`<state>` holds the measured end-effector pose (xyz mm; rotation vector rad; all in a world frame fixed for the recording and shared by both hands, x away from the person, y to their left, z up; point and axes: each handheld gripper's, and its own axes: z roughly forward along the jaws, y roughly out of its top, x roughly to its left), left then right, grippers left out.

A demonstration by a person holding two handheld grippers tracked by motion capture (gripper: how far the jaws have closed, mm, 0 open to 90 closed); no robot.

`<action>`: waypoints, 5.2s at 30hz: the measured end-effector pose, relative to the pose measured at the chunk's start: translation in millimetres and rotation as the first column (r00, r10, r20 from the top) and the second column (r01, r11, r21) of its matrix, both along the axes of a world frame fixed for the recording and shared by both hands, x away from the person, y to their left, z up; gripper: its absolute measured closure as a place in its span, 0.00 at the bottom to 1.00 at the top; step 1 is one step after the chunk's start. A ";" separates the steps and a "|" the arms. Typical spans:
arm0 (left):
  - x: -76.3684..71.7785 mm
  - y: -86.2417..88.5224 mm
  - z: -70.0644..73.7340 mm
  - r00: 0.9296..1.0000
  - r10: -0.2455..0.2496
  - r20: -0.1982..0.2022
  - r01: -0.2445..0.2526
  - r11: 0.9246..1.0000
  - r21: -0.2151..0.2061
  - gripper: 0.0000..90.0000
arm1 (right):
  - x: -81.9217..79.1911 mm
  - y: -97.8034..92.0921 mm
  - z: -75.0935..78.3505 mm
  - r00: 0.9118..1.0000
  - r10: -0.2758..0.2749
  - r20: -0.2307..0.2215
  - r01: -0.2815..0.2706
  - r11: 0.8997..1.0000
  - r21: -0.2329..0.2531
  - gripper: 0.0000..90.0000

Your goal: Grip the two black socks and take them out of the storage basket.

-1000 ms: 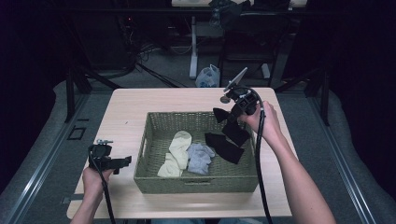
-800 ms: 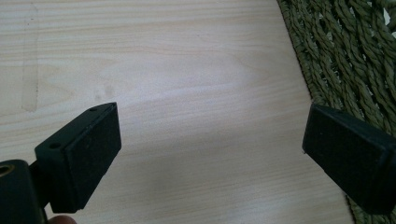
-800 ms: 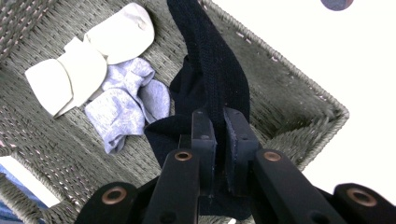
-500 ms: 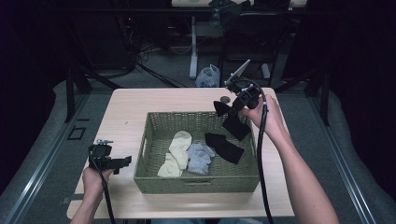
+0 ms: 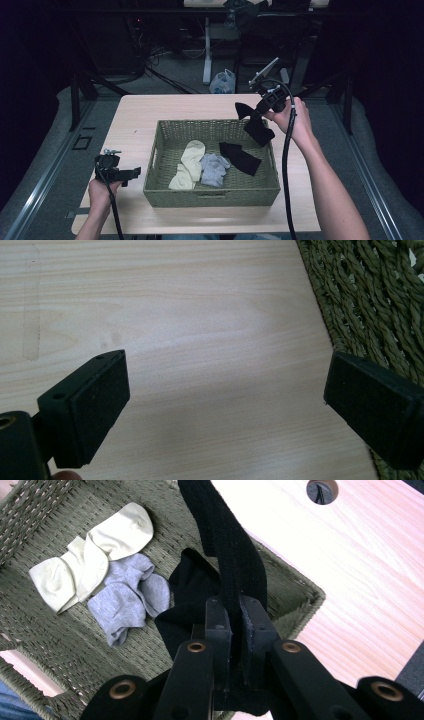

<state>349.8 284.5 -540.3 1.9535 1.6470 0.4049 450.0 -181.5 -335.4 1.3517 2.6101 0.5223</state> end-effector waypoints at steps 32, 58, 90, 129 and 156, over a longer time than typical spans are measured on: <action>0.2 -0.8 0.4 1.000 0.003 0.001 -0.003 1.000 0.002 0.05 | -5.8 -94.0 -5.7 0.980 -0.196 0.026 0.196 0.980 -0.024 0.94; 0.7 -1.4 -0.1 1.000 0.000 -0.002 0.000 1.000 0.004 0.05 | 5.3 -121.0 -89.1 0.959 -0.279 -0.057 0.274 0.958 -0.087 0.94; 0.8 -1.1 -0.2 1.000 0.000 -0.001 0.000 1.000 0.002 0.05 | 4.9 -116.4 -118.7 0.953 -0.298 -0.054 0.294 0.953 -0.073 0.46; 0.5 -0.6 -0.5 1.000 -0.001 -0.003 0.001 1.000 0.000 0.05 | -2.3 36.0 -52.0 0.997 0.077 0.033 -0.078 0.995 0.059 0.00; 1.2 -0.6 0.0 1.000 -0.006 -0.006 0.006 1.000 0.000 0.05 | 20.9 61.1 -113.5 0.998 0.045 -0.047 -0.044 0.999 0.025 0.18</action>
